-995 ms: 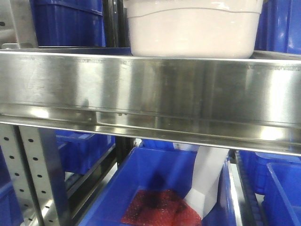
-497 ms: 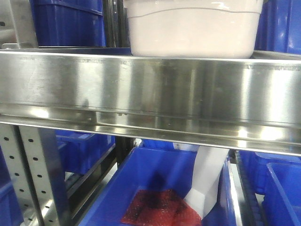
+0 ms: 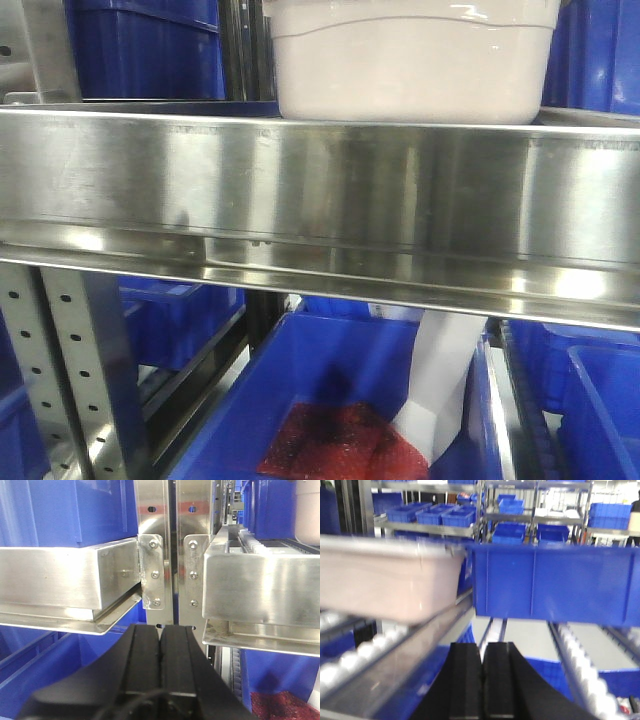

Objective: Grab white bin and place on right shelf

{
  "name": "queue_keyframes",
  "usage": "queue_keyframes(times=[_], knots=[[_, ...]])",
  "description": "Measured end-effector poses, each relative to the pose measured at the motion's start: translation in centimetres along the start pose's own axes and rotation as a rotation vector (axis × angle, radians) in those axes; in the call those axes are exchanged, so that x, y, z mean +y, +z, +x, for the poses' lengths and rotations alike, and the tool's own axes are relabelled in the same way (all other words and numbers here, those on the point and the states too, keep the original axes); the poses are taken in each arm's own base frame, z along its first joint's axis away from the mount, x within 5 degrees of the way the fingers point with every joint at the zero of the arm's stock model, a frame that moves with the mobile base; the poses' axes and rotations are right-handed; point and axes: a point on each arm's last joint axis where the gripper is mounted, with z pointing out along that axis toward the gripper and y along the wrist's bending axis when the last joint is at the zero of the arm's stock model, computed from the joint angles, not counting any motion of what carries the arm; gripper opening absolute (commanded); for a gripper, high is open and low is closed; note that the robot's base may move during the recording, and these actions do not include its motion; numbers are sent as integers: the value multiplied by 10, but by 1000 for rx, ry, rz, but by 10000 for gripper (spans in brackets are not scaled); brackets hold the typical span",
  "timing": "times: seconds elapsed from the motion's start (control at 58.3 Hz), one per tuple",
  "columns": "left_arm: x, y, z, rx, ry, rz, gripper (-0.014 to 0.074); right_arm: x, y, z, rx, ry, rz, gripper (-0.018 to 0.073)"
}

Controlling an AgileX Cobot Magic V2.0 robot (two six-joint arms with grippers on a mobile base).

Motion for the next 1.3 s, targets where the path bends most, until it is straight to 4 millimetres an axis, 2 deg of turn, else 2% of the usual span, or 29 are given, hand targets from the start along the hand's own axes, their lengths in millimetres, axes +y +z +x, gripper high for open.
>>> queue_keyframes(times=[0.154,0.326,1.303], knots=[[0,0,0,0,0,0,-118,-1,10,37,26,10,7,72],[0,0,0,0,0,0,-118,-3,14,65,11,52,23,72],[0,0,0,0,0,0,-118,-3,15,67,6,51,25,72]])
